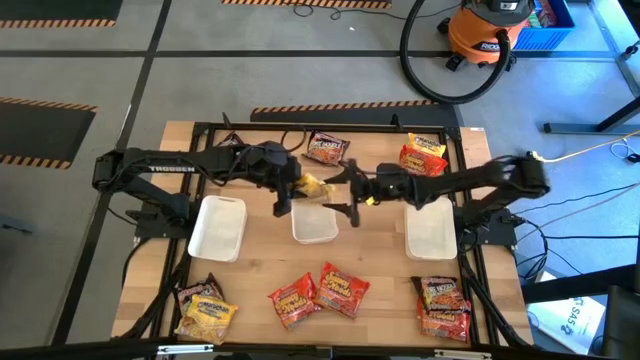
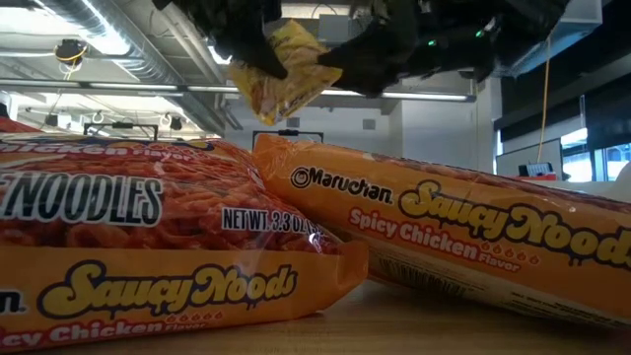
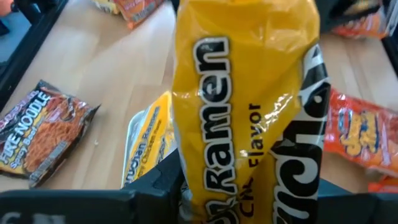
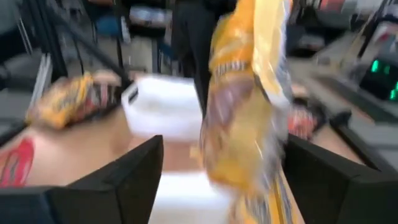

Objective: Sort Maruchan noodles
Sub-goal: Put the top left yellow noodle pack into the center white bin

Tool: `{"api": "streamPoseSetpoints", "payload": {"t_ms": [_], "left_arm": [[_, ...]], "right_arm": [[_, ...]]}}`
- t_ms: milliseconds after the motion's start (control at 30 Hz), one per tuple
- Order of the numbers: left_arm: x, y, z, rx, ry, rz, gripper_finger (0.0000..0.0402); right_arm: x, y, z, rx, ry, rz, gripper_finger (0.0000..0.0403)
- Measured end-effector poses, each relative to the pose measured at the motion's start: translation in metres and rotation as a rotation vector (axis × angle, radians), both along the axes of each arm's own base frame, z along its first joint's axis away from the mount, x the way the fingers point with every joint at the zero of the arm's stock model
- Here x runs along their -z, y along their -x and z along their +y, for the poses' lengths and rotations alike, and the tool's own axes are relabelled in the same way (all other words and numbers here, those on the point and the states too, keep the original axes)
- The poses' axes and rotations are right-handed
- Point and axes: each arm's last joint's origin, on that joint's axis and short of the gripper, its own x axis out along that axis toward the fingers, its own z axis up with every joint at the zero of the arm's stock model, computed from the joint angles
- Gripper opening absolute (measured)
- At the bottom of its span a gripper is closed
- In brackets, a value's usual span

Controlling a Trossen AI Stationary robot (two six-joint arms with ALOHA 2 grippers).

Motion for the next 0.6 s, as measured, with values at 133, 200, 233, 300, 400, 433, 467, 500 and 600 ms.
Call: {"api": "streamPoseSetpoints", "payload": {"t_ms": [133,200,233,300,400,433,467,500,600], "left_arm": [[-0.005,-0.001,-0.005,0.021,-0.001,0.002,0.0139],[-0.007,-0.003,-0.008,0.028,-0.002,0.003,0.0138],[-0.008,-0.003,-0.009,0.023,-0.006,0.01,0.0138],[-0.011,-0.004,-0.012,0.019,-0.01,0.015,0.0138],[-0.009,-0.01,-0.012,-0.003,0.012,0.067,0.0138],[-0.006,-0.012,-0.012,-0.011,0.025,0.115,0.0138],[-0.005,-0.016,-0.011,-0.014,0.029,0.144,0.0138],[-0.005,-0.022,-0.011,-0.018,0.029,0.159,0.0138],[-0.002,-0.034,-0.012,-0.028,0.018,0.265,0.0138]], "right_arm": [[-0.01,0.023,0.005,-0.013,-0.037,0.153,0.0298],[-0.012,0.033,0.006,0.004,-0.055,0.222,0.0295],[-0.012,0.037,0.007,0.011,-0.055,0.261,0.0293],[-0.007,0.043,0.007,0.043,-0.057,0.334,0.0289],[0.002,0.047,0.006,0.089,-0.072,0.43,0.0284],[0.005,0.046,0.005,0.099,-0.076,0.444,0.0282],[0.009,0.046,0.005,0.112,-0.082,0.459,0.0281],[0.014,0.047,0.005,0.119,-0.082,0.485,0.028],[0.028,0.048,0.004,0.15,-0.074,0.529,0.028]]}}
